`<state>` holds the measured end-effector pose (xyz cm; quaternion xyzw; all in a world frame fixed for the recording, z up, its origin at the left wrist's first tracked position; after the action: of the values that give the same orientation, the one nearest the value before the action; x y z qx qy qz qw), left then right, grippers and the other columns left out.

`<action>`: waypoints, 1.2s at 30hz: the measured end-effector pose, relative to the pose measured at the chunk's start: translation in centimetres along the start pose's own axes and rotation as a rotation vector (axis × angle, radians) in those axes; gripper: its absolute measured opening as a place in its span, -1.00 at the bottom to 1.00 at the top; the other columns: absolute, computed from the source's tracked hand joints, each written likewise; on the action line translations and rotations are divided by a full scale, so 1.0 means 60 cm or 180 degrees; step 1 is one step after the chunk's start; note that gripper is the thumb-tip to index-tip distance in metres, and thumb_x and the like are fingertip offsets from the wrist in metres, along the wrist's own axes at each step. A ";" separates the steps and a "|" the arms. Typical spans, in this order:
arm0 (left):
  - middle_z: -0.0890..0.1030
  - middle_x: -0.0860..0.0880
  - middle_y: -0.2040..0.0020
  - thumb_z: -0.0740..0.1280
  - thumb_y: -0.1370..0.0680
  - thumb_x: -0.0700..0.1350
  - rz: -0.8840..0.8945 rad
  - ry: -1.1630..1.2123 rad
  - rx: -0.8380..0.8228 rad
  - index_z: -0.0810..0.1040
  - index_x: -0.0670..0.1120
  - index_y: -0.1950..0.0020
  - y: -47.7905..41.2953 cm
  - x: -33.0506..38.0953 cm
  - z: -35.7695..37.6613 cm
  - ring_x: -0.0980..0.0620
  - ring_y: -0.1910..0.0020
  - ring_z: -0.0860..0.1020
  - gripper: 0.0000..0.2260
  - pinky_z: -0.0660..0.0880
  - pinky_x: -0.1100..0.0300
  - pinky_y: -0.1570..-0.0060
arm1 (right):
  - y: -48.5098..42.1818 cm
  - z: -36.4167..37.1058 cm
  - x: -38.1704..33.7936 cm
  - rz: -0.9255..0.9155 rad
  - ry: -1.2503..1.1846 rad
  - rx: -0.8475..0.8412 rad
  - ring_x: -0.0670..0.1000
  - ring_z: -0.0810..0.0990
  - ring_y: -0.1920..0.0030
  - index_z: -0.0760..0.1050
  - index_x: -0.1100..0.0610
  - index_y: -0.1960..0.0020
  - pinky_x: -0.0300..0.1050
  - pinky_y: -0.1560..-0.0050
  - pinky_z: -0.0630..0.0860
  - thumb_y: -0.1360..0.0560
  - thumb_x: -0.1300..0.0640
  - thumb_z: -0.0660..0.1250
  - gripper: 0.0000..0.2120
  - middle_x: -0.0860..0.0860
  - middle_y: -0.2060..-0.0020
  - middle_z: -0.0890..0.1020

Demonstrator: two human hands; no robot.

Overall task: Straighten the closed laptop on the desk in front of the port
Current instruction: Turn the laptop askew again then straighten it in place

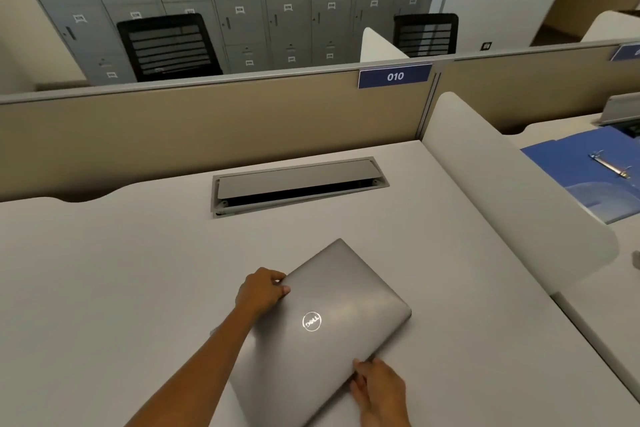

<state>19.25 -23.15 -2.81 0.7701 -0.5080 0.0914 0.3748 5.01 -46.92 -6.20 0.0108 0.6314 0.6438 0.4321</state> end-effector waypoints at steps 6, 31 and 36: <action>0.66 -0.06 -0.20 0.38 -0.47 -0.09 -0.0396 0.0556 0.0170 0.58 0.05 -0.27 0.044 -0.062 -0.017 -0.10 -0.15 0.59 -0.65 0.48 0.13 -0.08 | -0.018 0.020 -0.084 -0.0440 0.0857 -0.0048 0.18 0.57 0.17 0.52 0.39 -0.12 0.18 0.02 0.57 -0.43 0.51 0.24 -0.72 0.35 0.05 0.63; 0.64 -0.22 -0.13 0.37 -0.50 -0.22 -0.0943 0.1777 0.0228 0.54 -0.17 -0.30 0.137 -0.147 0.036 -0.20 -0.05 0.62 -0.65 0.63 -0.06 -0.04 | -0.051 0.103 -0.182 -0.0633 0.2464 -0.0517 0.25 0.57 0.20 0.37 0.54 -0.24 0.16 -0.03 0.59 -0.42 0.53 0.20 -0.62 0.52 -0.01 0.52; 0.57 -0.12 -0.32 0.30 -0.55 -0.07 -0.0469 0.0529 0.0577 0.51 -0.11 -0.34 0.114 -0.116 -0.011 -0.13 -0.28 0.53 -0.63 0.44 0.04 -0.30 | 0.013 0.031 -0.145 -0.1177 0.1730 -0.0384 0.00 0.53 0.02 0.51 0.23 -0.23 -0.20 0.05 0.46 -0.49 0.35 0.25 -0.68 0.14 -0.10 0.59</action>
<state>10.31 -19.12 -2.68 0.8258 -0.4069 0.1726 0.3502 11.05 -50.27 -0.56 -0.3017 0.6755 0.5700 0.3574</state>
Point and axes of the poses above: each hand's wrist, its own y-axis away from the middle knuckle, its own z-axis out of the palm, x = y × z, the point moved 7 cm from there along -y, towards the middle knuckle
